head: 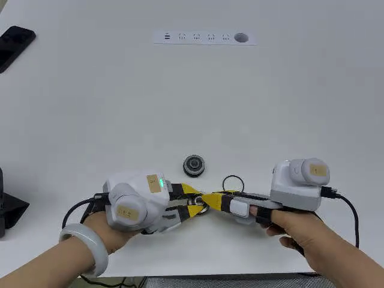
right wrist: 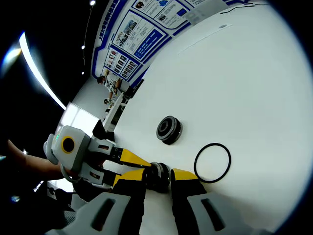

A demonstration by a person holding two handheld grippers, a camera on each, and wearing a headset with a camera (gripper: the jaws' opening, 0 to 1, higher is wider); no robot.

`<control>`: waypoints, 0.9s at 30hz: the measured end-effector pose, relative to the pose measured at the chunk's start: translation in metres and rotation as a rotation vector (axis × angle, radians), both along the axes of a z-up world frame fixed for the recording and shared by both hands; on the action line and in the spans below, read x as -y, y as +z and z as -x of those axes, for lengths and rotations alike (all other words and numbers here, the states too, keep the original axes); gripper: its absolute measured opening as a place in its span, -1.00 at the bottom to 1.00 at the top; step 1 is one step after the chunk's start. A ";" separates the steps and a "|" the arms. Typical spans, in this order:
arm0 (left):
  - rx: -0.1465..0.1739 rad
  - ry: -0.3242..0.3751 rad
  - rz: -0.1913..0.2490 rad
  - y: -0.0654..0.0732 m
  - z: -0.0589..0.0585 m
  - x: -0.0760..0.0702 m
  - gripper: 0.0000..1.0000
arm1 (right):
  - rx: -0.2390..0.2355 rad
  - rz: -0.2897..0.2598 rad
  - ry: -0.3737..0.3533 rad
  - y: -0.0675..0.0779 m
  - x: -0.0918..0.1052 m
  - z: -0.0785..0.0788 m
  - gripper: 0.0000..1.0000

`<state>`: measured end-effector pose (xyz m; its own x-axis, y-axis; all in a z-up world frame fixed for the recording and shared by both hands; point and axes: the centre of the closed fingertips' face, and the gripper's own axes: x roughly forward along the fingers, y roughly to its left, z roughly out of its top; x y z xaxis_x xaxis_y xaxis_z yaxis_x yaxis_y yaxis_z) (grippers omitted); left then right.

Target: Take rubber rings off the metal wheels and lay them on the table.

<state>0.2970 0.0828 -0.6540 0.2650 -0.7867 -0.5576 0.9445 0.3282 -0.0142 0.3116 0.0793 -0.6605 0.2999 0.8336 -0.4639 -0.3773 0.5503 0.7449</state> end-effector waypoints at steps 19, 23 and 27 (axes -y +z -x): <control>0.000 0.005 0.003 0.000 0.002 -0.002 -0.73 | -0.071 -0.061 0.001 0.005 -0.001 0.012 -0.58; 0.000 0.006 0.004 0.000 0.002 -0.002 -0.73 | -0.070 -0.056 -0.004 0.004 0.001 0.012 -0.61; 0.000 0.005 0.003 0.000 0.002 -0.002 -0.73 | -0.065 -0.055 -0.008 0.005 0.005 0.010 -0.74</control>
<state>0.2946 0.0851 -0.6537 0.2692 -0.7871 -0.5550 0.9427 0.3332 -0.0154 0.3011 0.0745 -0.6553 0.2775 0.8561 -0.4360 -0.3231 0.5105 0.7969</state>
